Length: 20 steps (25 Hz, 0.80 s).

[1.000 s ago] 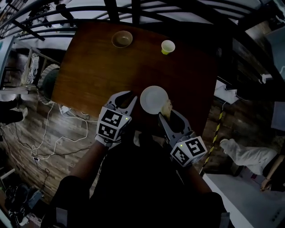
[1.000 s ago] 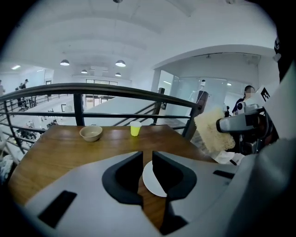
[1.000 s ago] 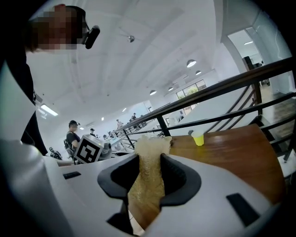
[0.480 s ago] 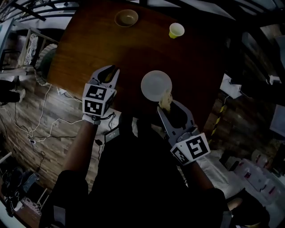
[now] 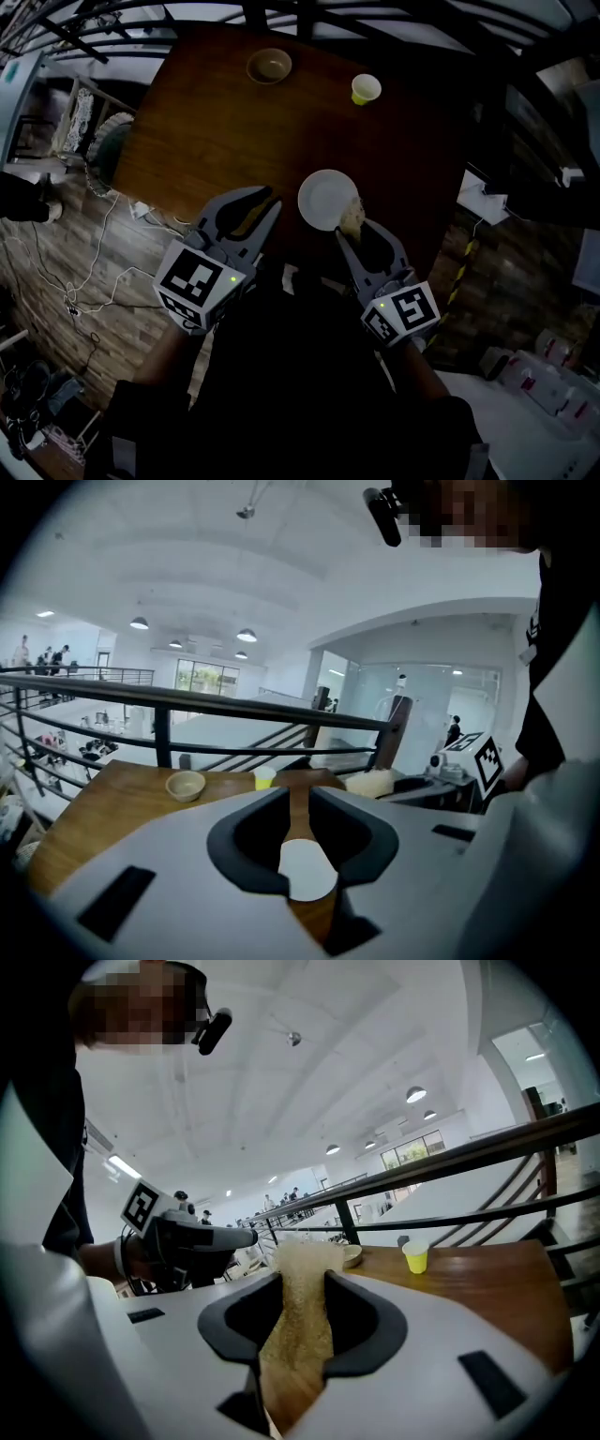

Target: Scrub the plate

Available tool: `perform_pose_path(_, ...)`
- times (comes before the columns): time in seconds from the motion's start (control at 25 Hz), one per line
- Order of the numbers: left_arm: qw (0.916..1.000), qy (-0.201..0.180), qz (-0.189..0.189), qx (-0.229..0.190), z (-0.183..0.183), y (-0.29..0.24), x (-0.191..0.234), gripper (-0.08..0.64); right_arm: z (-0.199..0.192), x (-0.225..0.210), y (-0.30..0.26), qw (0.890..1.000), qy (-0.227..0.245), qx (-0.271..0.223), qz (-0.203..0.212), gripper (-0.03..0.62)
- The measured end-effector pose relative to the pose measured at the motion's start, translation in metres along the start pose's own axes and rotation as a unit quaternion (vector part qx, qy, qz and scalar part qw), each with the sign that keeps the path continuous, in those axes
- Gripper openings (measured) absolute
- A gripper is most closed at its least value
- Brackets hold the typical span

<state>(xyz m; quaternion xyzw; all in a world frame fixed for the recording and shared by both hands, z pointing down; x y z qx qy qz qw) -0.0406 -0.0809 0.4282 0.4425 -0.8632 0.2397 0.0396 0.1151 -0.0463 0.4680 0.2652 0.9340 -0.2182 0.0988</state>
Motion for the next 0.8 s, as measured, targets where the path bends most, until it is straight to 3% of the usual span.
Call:
perform_pose_path(0.28, 0.9982, -0.024, -0.054, -0.012, 0.024, -0.011, -0.041, 0.072, 0.008, 0.004, 0.017, 1.0, -0.001, -0.013, -0.02, 0.149)
perform_pose_path(0.6, 0.9976, -0.001, -0.07, -0.003, 0.011, -0.013, -0.038, 0.072, 0.012, 0.009, 0.029, 0.997, -0.034, -0.033, -0.054, 0.149)
perform_pose_path(0.8, 0.9972, -0.006, -0.075, -0.006, 0.015, -0.009, -0.041, 0.072, 0.008, 0.011, 0.036, 0.997, -0.038, -0.029, -0.061, 0.149)
Point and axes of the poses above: the fingertips, and each gripper's own axes: y backward along the fingers, x to its left, z out of its top, the point moved 4 cm from there along y, backward along the fingers, and after that the axes turned 11 degrees about -z, right-handed, at the moved point
